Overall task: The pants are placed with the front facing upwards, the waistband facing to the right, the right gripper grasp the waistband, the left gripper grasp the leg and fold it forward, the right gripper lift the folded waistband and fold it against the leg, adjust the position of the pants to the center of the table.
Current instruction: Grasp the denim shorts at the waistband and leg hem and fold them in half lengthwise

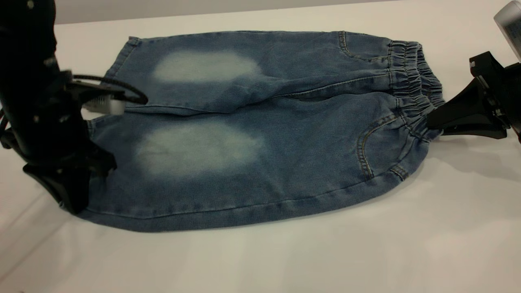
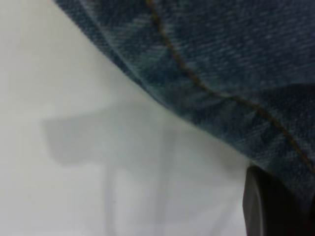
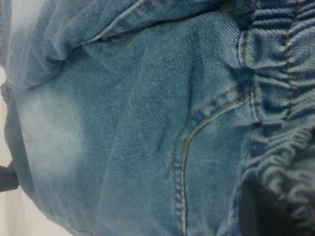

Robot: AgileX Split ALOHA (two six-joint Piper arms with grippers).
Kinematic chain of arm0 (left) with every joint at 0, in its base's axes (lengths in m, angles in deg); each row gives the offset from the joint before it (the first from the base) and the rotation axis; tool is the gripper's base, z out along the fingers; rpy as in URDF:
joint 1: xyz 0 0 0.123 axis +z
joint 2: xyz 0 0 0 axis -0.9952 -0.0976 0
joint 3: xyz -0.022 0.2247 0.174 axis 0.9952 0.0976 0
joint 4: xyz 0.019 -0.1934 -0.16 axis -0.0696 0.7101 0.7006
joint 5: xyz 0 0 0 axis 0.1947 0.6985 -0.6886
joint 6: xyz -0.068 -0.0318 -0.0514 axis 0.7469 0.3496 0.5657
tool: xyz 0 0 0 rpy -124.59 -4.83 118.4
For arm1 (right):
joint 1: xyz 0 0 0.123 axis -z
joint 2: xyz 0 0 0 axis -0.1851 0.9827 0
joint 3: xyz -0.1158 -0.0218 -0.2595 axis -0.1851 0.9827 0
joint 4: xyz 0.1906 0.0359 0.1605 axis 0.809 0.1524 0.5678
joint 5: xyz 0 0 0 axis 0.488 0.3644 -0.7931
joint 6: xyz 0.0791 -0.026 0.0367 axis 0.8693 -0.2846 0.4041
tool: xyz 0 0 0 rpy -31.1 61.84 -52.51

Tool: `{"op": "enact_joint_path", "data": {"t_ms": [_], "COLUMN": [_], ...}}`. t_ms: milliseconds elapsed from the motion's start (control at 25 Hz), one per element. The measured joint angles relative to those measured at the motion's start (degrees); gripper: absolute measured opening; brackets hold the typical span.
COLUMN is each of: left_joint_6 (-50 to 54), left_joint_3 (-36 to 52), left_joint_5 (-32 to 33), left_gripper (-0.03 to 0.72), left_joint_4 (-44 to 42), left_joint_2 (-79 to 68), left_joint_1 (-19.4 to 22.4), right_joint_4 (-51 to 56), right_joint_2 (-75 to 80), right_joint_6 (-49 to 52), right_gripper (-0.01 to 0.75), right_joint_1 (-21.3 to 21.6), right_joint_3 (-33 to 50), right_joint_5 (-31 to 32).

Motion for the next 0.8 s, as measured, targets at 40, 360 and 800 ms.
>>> {"op": "enact_joint_path", "data": {"t_ms": [40, 360, 800], "left_joint_6": [-0.7, -7.5, -9.8], "left_joint_3": [-0.9, -7.9, -12.4], "left_joint_5": [1.3, 8.7, 8.4], "left_gripper": [0.058, 0.058, 0.058], "left_joint_4": [1.0, 7.9, 7.9], "left_joint_2": [0.0, 0.9, 10.4], "left_joint_1": [0.0, 0.0, 0.0], "right_joint_4": [0.4, 2.2, 4.5], "right_joint_2": [0.0, -0.1, -0.1], "right_joint_6": [-0.6, -1.8, -2.4], "right_gripper": [0.041, 0.041, 0.041], "right_joint_1": [0.0, 0.1, 0.1], "right_joint_3": [0.0, 0.0, 0.0], "right_joint_5": [0.2, 3.4, 5.8]}}
